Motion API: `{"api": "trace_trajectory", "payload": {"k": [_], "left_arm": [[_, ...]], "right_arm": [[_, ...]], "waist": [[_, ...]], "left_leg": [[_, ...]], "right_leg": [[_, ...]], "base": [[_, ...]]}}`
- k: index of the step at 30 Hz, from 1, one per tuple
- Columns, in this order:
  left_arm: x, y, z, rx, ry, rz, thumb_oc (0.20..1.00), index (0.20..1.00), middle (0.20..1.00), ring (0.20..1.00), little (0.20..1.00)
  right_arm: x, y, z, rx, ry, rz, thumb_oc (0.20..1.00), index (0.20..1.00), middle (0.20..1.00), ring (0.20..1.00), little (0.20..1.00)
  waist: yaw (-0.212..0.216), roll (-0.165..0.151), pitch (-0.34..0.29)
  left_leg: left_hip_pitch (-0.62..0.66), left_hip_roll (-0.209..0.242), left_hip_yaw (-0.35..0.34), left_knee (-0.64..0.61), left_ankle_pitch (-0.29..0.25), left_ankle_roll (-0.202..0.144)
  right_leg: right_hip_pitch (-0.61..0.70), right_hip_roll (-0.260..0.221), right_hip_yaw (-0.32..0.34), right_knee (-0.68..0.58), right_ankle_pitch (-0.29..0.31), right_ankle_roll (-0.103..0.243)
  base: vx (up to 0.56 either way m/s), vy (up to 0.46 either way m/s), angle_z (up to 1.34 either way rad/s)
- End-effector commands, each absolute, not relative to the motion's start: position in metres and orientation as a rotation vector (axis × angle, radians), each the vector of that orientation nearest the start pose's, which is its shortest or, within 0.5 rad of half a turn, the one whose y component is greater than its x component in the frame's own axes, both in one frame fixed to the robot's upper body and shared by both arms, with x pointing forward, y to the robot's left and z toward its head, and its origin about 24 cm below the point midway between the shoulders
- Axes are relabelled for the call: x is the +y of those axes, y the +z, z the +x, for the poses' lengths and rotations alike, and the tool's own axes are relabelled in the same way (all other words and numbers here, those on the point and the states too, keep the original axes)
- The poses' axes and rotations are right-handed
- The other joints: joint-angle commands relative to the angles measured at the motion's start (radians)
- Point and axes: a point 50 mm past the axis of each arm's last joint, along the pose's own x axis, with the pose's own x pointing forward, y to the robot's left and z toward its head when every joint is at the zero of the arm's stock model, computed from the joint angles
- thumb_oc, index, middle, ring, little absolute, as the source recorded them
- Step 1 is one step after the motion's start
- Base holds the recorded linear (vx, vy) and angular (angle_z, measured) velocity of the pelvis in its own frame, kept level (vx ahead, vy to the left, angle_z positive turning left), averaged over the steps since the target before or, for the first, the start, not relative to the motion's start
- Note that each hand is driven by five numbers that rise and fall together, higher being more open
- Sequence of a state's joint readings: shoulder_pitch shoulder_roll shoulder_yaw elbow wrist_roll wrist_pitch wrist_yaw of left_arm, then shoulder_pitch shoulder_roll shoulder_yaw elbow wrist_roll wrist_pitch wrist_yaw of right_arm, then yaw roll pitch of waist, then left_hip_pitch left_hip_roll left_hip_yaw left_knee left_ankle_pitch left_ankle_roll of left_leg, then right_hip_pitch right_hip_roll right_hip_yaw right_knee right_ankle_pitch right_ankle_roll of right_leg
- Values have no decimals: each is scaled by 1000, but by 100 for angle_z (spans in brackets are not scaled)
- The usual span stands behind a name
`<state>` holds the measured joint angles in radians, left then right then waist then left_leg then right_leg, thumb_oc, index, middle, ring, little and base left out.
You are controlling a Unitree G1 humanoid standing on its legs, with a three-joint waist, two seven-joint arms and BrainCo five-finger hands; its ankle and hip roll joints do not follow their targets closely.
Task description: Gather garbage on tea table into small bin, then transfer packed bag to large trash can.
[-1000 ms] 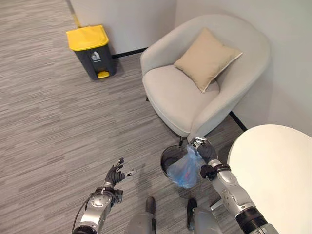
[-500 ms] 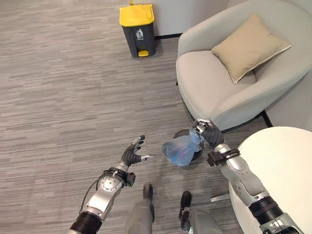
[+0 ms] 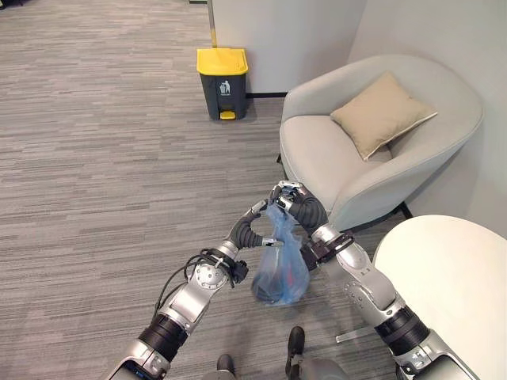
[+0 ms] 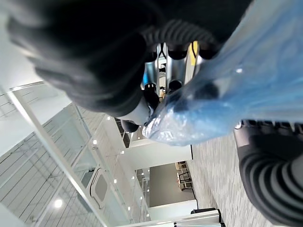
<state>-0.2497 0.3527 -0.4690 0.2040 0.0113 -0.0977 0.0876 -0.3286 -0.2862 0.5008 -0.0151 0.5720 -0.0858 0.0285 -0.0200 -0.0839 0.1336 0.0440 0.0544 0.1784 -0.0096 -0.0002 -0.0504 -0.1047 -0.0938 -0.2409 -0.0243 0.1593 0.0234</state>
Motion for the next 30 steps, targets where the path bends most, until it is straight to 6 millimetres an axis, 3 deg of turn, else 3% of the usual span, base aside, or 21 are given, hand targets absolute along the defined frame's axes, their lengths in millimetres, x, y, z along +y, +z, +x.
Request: {"api": "trace_trajectory", "payload": {"k": [1,2,10,11,19,25,30], "left_arm": [[105,55,289,-173,-345,513,1000,1000,1000,1000,1000],[104,44,287,-129,-343,519,1000,1000,1000,1000,1000],[95,15,277,3,-404,523,1000,1000,1000,1000,1000],[90,14,278,4,-430,533,200,200,200,200,200],[86,29,281,-50,-421,455,200,200,200,200,200],[89,42,283,-89,-392,380,200,200,200,200,200],[95,53,285,-126,-371,339,200,200,200,200,200]], "right_arm": [[-55,155,278,-390,646,346,200,200,200,200,200],[-49,159,276,-399,667,371,200,200,200,200,200],[-28,168,272,-397,735,440,200,200,200,200,200],[-23,169,271,-393,755,462,200,200,200,200,200],[-19,161,269,-358,774,459,200,200,200,200,200],[-28,142,269,-301,732,417,200,200,200,200,200],[-40,126,271,-270,699,277,200,200,200,200,200]], "waist": [[2,-12,-38],[6,-14,-43],[14,-18,-56],[15,-19,-57],[13,-21,-60],[2,-16,-69],[-6,-11,-74]], "left_leg": [[-14,-12,-12,9,-81,1],[-7,-14,-11,0,-79,4],[13,-18,-11,-35,-65,9],[15,-18,-12,-38,-63,10],[26,-21,-9,-49,-60,12],[41,-20,-3,-57,-60,13],[51,-21,2,-61,-60,13]], "right_leg": [[67,6,37,6,-138,86],[73,5,38,1,-134,88],[85,3,38,-11,-127,94],[85,2,39,-11,-126,95],[94,2,42,-17,-122,97],[105,3,51,-27,-119,98],[118,4,56,-36,-120,101]], "base": [[13,37,-2],[5,37,-2],[1,8,0],[0,0,0],[0,0,0],[18,6,-7],[19,-6,-8]]}}
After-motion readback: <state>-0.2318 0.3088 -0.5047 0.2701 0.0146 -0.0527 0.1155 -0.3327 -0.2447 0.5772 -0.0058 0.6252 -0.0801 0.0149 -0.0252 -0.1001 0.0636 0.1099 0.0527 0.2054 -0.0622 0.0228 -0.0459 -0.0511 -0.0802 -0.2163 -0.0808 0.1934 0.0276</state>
